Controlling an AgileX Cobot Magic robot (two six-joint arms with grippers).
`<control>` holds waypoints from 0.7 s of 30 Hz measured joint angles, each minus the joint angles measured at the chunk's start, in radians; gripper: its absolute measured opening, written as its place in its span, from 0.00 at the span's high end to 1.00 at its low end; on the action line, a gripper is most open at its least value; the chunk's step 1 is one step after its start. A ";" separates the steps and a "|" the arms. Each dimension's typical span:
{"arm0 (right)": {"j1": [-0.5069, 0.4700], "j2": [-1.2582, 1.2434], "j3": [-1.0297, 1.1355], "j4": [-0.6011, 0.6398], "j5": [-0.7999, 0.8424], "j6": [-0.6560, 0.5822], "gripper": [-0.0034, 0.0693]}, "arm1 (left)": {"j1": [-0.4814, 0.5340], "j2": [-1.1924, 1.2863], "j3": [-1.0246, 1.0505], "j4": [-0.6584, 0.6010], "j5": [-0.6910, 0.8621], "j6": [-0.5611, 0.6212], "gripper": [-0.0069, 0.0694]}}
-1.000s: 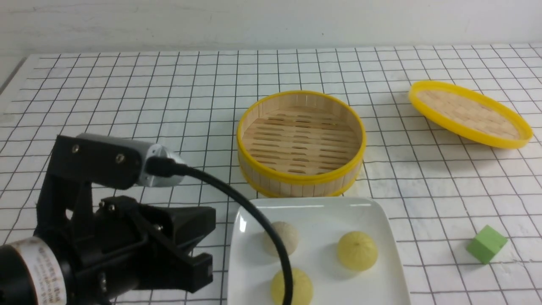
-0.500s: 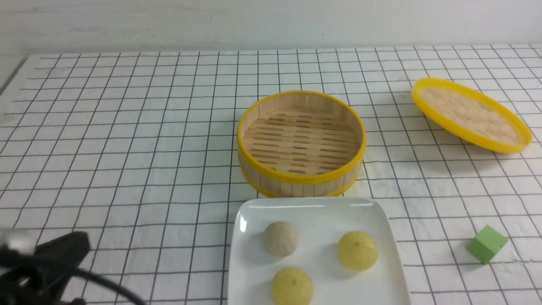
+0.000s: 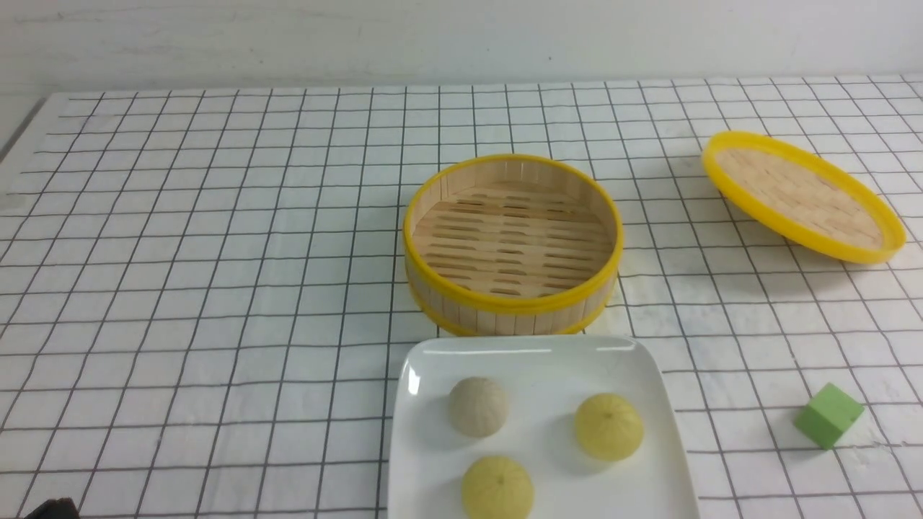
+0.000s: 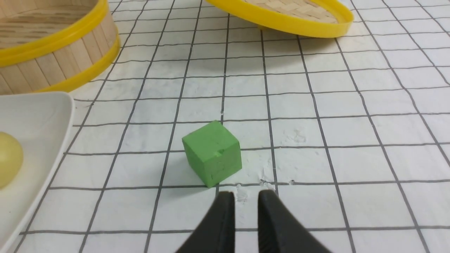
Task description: Put the steamed buns into the plate on the white-black tablecloth.
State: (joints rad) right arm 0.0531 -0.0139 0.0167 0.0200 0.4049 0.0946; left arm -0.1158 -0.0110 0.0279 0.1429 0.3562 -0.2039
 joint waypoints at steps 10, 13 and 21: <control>0.000 0.000 0.000 0.000 0.000 0.000 0.77 | 0.033 0.000 -0.002 -0.003 0.015 0.001 0.83; 0.000 0.000 0.000 0.000 0.000 0.000 0.77 | 0.050 0.000 -0.002 -0.005 0.016 0.001 0.83; 0.000 0.000 0.000 0.000 0.000 0.000 0.75 | 0.052 0.000 -0.002 -0.007 0.016 0.001 0.81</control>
State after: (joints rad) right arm 0.0531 -0.0139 0.0167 0.0199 0.4049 0.0946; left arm -0.0636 -0.0110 0.0262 0.1362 0.3721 -0.2031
